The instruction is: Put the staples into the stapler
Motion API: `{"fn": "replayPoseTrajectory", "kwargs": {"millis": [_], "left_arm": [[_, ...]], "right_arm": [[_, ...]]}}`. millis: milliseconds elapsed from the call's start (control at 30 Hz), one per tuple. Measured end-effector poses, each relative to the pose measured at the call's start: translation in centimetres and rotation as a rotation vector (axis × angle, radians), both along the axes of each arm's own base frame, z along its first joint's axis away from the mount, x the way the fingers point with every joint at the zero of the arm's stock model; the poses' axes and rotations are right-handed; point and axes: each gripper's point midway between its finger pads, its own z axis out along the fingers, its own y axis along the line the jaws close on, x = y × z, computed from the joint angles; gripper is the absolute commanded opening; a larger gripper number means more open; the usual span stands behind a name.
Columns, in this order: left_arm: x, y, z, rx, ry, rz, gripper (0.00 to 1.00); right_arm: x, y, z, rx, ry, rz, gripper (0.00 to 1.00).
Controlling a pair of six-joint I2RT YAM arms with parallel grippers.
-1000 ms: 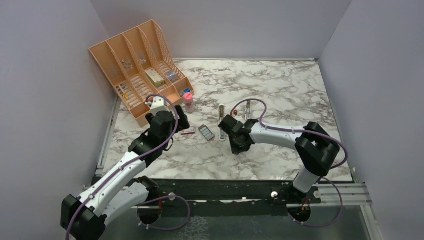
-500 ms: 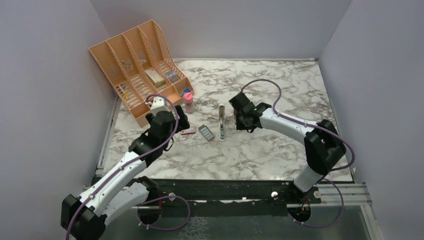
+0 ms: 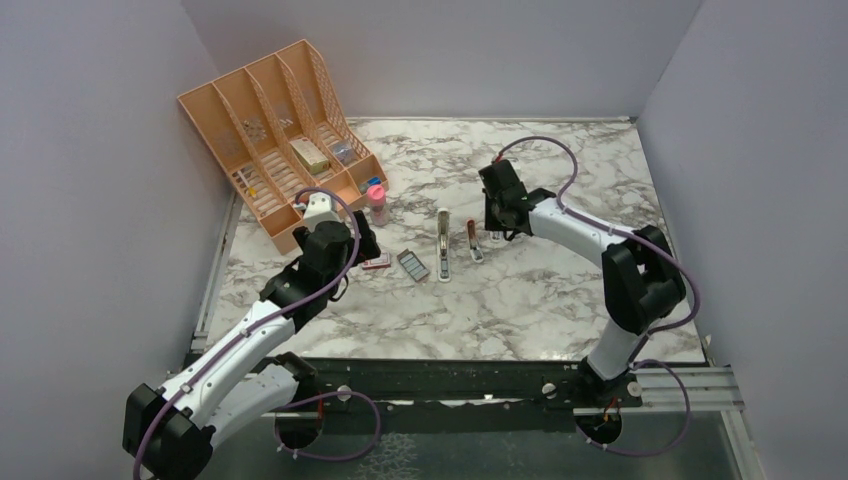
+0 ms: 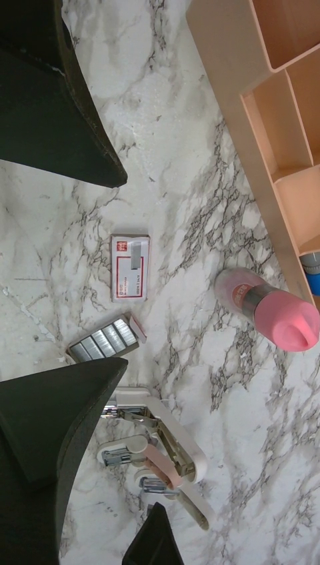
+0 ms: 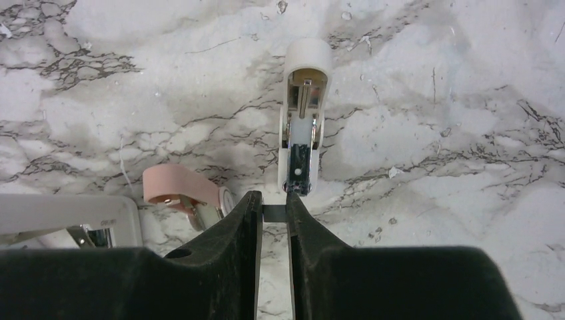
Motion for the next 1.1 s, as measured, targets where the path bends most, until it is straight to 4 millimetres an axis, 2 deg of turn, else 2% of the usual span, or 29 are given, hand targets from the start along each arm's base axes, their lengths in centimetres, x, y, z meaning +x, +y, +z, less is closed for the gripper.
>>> {"fn": "replayPoseTrajectory", "kwargs": {"millis": [233, 700, 1100], "left_arm": [[0.0, 0.0, -0.1, 0.002, 0.004, 0.000, 0.99], [0.1, 0.0, -0.3, 0.006, 0.009, 0.000, 0.99], [0.1, 0.0, -0.4, 0.011, 0.012, -0.001, 0.99]], "right_arm": [[1.0, -0.3, -1.4, -0.027, 0.002, 0.016, 0.23], [2.6, -1.8, -2.3, -0.073, -0.013, 0.054, 0.23], [2.6, -1.1, -2.9, -0.042, 0.002, 0.098, 0.23]]}}
